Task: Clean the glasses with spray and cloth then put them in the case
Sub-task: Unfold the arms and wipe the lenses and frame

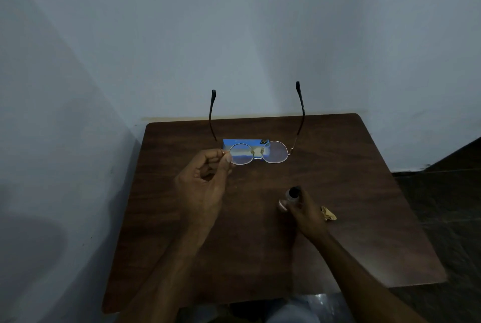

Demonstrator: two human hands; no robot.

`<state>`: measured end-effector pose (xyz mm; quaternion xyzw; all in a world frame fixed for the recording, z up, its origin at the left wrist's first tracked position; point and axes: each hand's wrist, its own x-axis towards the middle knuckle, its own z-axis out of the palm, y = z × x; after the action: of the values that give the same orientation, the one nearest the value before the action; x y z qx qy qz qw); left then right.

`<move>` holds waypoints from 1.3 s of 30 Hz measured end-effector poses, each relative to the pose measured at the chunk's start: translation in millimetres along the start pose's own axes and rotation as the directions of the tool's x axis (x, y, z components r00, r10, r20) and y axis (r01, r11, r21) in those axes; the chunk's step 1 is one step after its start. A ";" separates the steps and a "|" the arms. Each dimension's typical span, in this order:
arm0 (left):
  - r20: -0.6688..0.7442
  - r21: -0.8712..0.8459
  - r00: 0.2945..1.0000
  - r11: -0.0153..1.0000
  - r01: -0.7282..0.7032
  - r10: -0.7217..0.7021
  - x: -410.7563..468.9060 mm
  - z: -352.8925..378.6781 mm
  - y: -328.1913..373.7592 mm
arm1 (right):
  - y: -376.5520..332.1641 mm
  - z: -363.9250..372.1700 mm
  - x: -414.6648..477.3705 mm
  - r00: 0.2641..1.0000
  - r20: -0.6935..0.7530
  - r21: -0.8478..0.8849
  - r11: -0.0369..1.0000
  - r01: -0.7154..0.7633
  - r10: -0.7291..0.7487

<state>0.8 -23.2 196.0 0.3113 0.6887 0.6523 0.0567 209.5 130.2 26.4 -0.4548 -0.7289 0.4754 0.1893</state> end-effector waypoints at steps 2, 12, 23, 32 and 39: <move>-0.007 -0.057 1.000 0.998 0.024 -0.025 0.0 1.7 1.1 | -16.9 -1.0 -7.7 0.999 -0.018 0.091 0.995 0.039 -0.038; -0.082 -0.241 0.980 0.958 0.156 -0.180 1.4 10.6 8.1 | -125.4 -25.6 -68.7 0.968 -0.028 0.432 0.870 0.236 -0.249; -0.130 -0.150 0.983 0.983 0.110 -0.129 -12.3 12.9 17.3 | -201.3 -35.7 -86.2 0.904 -0.025 -0.083 0.902 0.424 -0.427; -0.160 -0.052 0.986 0.998 0.029 -0.037 -20.0 8.6 13.8 | -220.8 -33.2 -70.3 0.858 0.105 -0.560 0.683 0.469 -0.503; -0.195 -0.025 0.981 0.999 -0.022 0.017 -21.4 6.3 10.5 | -220.8 -26.1 -70.2 0.846 0.070 -0.621 0.641 0.452 -0.528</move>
<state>24.7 -29.0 197.8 0.2522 0.6790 0.6893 -0.0131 157.4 55.0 240.9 -0.3032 -0.9258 0.1145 0.1944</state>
